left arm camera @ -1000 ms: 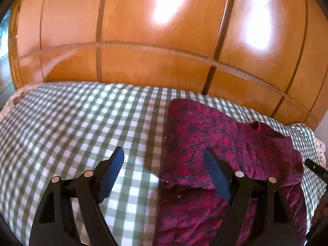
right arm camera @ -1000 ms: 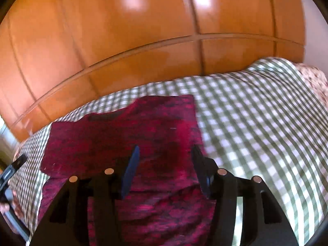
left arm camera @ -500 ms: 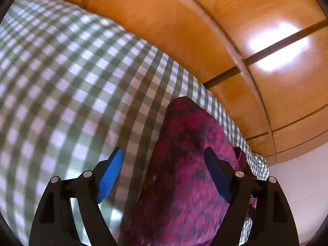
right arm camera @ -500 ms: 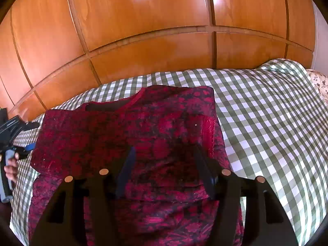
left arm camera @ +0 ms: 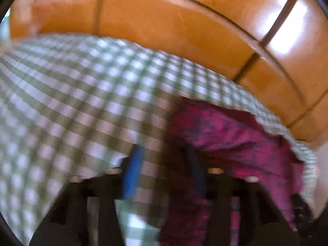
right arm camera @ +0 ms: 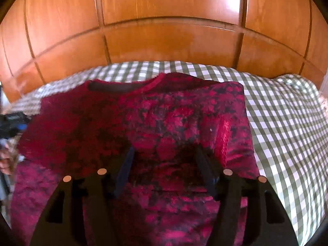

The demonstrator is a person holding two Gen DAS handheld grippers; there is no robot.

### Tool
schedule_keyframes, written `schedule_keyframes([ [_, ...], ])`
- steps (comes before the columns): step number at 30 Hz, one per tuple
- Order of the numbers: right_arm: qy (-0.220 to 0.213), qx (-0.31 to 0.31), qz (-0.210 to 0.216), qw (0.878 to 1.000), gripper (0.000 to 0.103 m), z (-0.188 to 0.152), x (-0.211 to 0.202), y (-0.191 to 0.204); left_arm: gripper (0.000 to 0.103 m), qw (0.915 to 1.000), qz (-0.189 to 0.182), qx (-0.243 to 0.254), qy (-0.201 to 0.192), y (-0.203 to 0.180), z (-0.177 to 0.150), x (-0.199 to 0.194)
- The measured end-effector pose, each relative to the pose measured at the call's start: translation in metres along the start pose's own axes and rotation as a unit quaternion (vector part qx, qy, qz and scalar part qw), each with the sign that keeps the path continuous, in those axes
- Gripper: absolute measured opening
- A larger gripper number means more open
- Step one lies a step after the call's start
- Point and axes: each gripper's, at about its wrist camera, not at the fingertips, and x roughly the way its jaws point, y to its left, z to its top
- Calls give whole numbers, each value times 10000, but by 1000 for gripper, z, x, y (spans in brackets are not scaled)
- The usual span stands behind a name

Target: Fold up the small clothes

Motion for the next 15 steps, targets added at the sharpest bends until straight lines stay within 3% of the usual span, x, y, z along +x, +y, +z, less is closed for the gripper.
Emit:
schedule_keyframes([
  [3,-22,107,56,9999,64,-1,2,-4,53,9975,105,346,-602,-18,-6,-33],
  [6,-3,37,24,10000,64,1,1,-7,53,9866,-226,1187,-1097,-50,-21,-62],
  [8,27,-103,-176,9998,64,0,-1,-7,53,9819,-308,1611,-941,-67,-30,-59],
  [11,4,-92,-278,9996,64,-2,3,-9,53,9833,-115,1810,-109,-75,-43,-16],
  [15,-77,-156,-398,9991,66,-5,6,-5,54,9861,-224,1634,-221,-65,-50,-10],
])
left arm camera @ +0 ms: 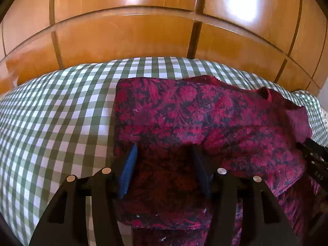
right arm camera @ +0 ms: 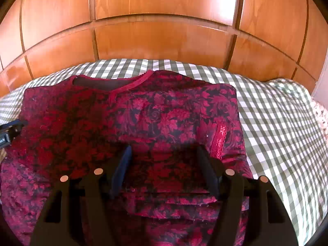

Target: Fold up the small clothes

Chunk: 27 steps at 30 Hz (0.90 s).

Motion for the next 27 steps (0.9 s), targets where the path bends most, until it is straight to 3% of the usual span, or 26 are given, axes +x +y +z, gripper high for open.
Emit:
schedule_keyframes([
  [6,-38,24,44,10000,66,-2,0,-1,54,9998,152,-120,-6,-2,-1,-16],
  [7,-57,25,40,10000,66,-3,-1,-1,60,9996,227,-136,-72,-4,-4,-28],
  [8,-68,29,46,10000,66,-3,0,-1,76,9992,351,-137,-145,-6,-9,-40],
  [9,-77,36,51,10000,66,-3,-1,-1,81,9989,401,-149,-201,-7,-13,-46],
  [16,-132,44,76,9999,69,-4,-5,0,81,9983,386,-182,-394,-8,-51,-93],
  [17,-135,24,37,9999,72,-3,-7,1,81,9983,390,-161,-399,-9,-55,-96],
  [20,-89,123,-306,9994,101,-1,-18,-1,81,9978,468,-14,-467,-12,-69,-111],
  [23,-21,586,16,9983,101,-7,-33,-12,81,9981,439,53,-439,-13,-81,-123],
  [27,25,663,174,9976,101,-24,-54,-19,81,9984,369,15,-436,-12,-95,-133],
])
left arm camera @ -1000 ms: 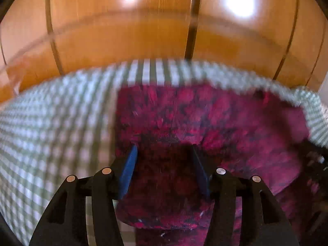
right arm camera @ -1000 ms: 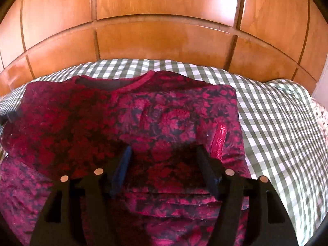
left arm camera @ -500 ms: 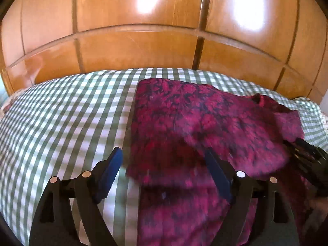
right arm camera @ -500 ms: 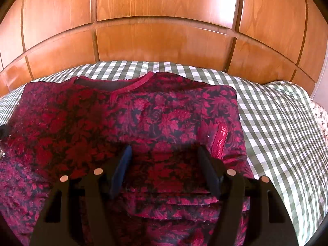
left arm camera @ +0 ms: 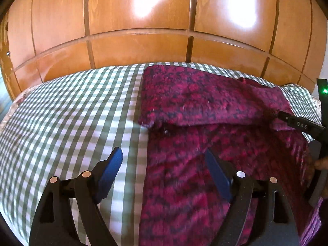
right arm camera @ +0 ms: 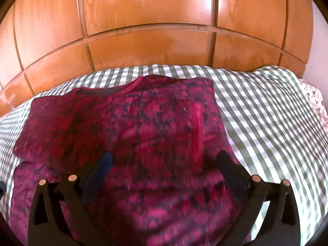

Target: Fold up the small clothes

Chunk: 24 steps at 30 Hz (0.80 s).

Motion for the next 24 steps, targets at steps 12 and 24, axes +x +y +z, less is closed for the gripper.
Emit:
schedule_keyframes([
  [12,962,-368,353,9941,101,-61,-30,-21,81,9980,-226,-91,575,13,-45,-10],
  [24,878,-374,763,9925,101,-110,-102,-49,65,9880,-1121,-101,1063,35,-105,-61],
])
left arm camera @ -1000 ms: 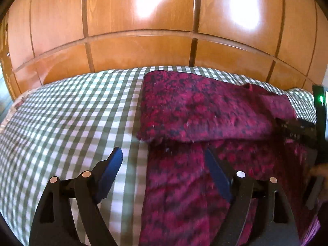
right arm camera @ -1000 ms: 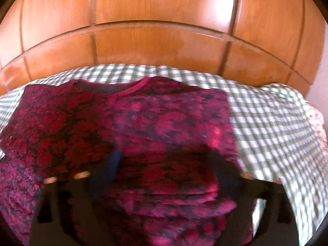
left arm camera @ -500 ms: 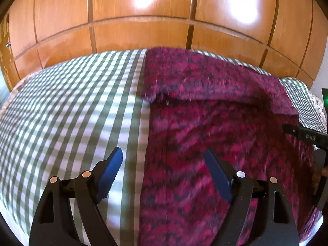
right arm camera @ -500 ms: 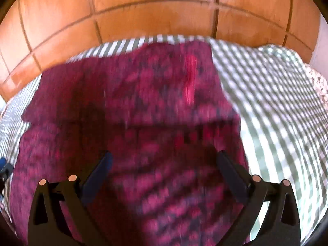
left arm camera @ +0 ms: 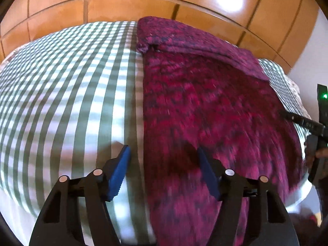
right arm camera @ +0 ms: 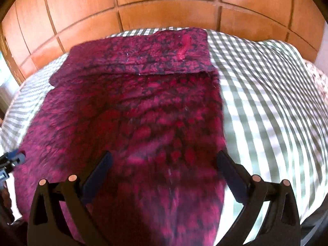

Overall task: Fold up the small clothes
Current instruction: 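Grasp the hem with both grippers and fold it up toward the collar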

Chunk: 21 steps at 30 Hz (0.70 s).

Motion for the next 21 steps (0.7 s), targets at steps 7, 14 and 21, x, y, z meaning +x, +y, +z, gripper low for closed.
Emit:
schedule_keyframes([
  [7,618,498,397,9961,86,-60,-28,-27,65,9969,-542,322,472,1,-35,-21],
  [14,1352,929,1075,9806,41,-107,-24,-25,21,9903,-937,416,940,-1,-56,-18],
  [21,677,1180,2347,9625,22,-59,-59,-16,16,9785,-1977,-383,451,28,-24,-50],
])
